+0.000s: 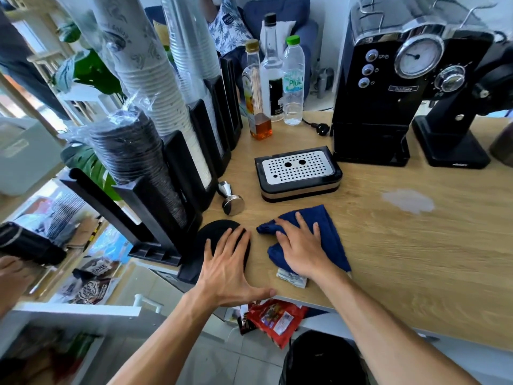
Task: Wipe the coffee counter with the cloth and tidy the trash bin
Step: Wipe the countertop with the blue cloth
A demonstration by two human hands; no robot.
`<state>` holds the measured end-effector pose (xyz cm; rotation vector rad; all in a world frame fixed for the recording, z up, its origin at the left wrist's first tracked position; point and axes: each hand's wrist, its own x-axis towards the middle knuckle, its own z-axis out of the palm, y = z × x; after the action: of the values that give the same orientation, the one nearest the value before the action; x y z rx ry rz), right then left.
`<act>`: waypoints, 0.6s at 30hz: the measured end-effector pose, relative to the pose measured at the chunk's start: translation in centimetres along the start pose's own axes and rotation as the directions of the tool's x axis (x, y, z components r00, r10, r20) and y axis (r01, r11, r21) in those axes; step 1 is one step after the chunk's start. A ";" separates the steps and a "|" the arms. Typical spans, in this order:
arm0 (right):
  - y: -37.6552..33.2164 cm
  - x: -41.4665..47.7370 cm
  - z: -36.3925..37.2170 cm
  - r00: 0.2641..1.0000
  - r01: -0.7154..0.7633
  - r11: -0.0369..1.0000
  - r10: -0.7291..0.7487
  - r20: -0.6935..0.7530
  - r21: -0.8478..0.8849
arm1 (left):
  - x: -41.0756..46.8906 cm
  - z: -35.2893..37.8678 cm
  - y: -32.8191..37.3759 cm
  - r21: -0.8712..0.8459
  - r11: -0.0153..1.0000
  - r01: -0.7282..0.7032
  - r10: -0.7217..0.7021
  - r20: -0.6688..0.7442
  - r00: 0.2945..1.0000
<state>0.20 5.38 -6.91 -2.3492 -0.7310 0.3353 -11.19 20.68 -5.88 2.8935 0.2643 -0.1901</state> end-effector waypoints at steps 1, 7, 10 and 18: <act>0.5 -0.6 -0.1 0.999 0.031 0.999 -0.031 0.008 -0.010 | 0.0 0.0 0.0 0.001 1.000 -0.002 0.002 0.000 1.000; 1.8 -3.1 -0.4 0.998 0.031 0.997 -0.027 -0.058 0.065 | -0.3 0.1 -0.1 0.005 1.000 -0.021 0.021 -0.025 0.999; 0.1 -1.4 -0.1 0.994 -0.062 0.993 0.071 -0.081 0.098 | -0.5 0.1 -0.2 0.007 1.000 -0.026 0.027 -0.042 0.999; -1.6 -0.1 0.9 0.998 0.025 0.999 -0.023 0.050 -0.035 | -0.5 0.1 -0.9 0.024 0.999 -0.048 0.050 -0.099 0.994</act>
<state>-0.91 6.81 -6.51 -2.3713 -0.7946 0.3734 -11.88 21.43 -6.05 2.9315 0.2093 -0.0397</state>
